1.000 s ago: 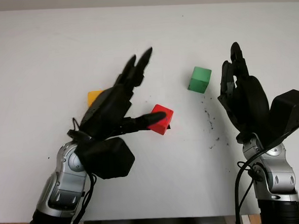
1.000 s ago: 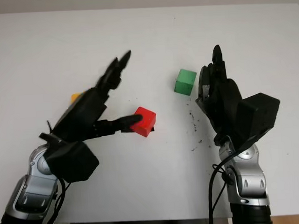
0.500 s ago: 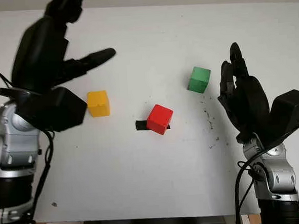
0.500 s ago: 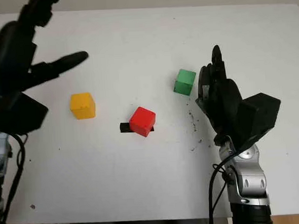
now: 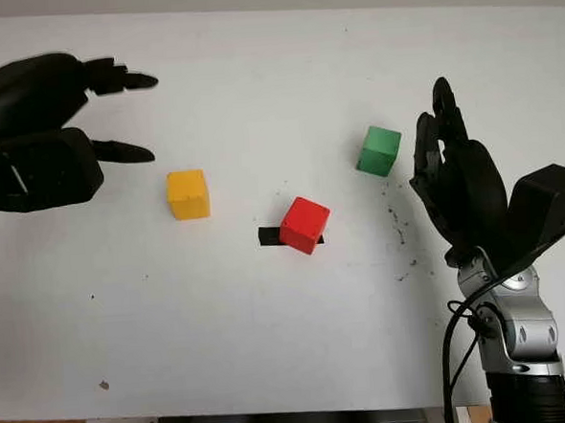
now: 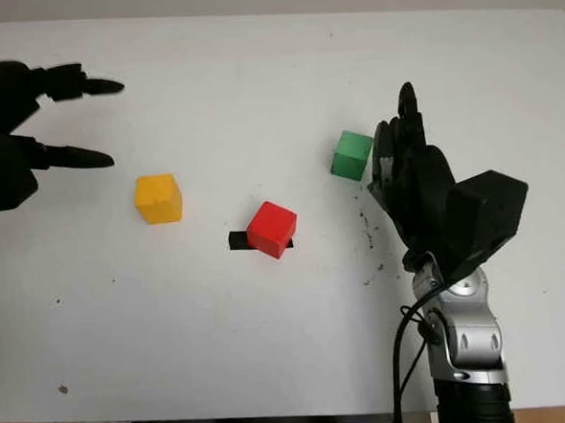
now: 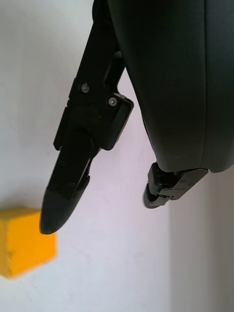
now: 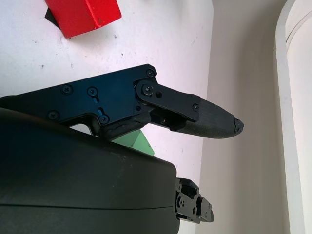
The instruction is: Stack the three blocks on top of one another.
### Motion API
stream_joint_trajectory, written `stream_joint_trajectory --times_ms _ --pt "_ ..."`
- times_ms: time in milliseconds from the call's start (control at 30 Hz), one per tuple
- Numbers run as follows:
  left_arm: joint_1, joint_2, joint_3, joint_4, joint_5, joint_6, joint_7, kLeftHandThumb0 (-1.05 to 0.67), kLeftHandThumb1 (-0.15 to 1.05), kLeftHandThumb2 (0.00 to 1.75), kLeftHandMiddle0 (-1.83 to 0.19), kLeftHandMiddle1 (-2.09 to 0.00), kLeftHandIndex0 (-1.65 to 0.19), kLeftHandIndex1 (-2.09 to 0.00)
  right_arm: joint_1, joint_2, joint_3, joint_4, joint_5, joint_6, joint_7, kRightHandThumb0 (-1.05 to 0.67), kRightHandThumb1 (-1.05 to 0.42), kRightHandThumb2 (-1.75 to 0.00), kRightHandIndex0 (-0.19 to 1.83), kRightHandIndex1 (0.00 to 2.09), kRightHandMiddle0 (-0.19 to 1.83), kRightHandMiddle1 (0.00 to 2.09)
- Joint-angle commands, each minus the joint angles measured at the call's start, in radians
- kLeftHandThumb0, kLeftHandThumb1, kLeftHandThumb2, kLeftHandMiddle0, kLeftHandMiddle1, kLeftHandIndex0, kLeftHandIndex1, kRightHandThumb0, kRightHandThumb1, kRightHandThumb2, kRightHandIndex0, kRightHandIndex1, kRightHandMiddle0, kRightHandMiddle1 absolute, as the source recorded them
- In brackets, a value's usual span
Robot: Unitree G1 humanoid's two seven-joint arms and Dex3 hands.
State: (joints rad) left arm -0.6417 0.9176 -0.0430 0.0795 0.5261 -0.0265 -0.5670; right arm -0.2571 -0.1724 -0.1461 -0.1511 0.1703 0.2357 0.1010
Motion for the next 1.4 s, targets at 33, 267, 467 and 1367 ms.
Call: stream_joint_trajectory --times_ms 33,267,467,1367 --pt "0.002 -0.002 -0.023 0.023 0.031 -0.02 0.042 -0.97 1.02 0.06 0.19 0.0 -0.09 -0.04 -0.003 -0.006 -0.006 -0.005 0.0 0.002 0.002 -0.68 -1.05 -0.7 -0.19 0.0 -0.19 0.0" --pt "0.012 -0.055 -0.074 0.074 0.059 -0.021 0.092 -1.02 1.03 0.06 0.19 0.0 -0.03 -0.03 0.014 -0.013 -0.014 -0.016 0.004 0.001 0.009 -0.7 -1.05 -0.68 -0.19 0.0 -0.19 0.0" --pt "0.047 -0.093 -0.081 0.07 0.087 -0.03 0.179 -0.98 1.01 0.05 0.19 0.0 -0.04 -0.06 0.014 -0.005 -0.018 -0.015 0.012 0.003 0.012 -0.7 -1.05 -0.68 -0.19 0.0 -0.19 0.0" --pt "0.052 -0.138 -0.146 0.156 0.159 -0.058 0.256 -0.88 0.97 0.06 0.19 0.0 -0.35 -0.13 0.022 -0.015 -0.025 -0.015 0.002 -0.004 0.03 -0.71 -1.05 -0.68 -0.19 0.0 -0.19 0.0"
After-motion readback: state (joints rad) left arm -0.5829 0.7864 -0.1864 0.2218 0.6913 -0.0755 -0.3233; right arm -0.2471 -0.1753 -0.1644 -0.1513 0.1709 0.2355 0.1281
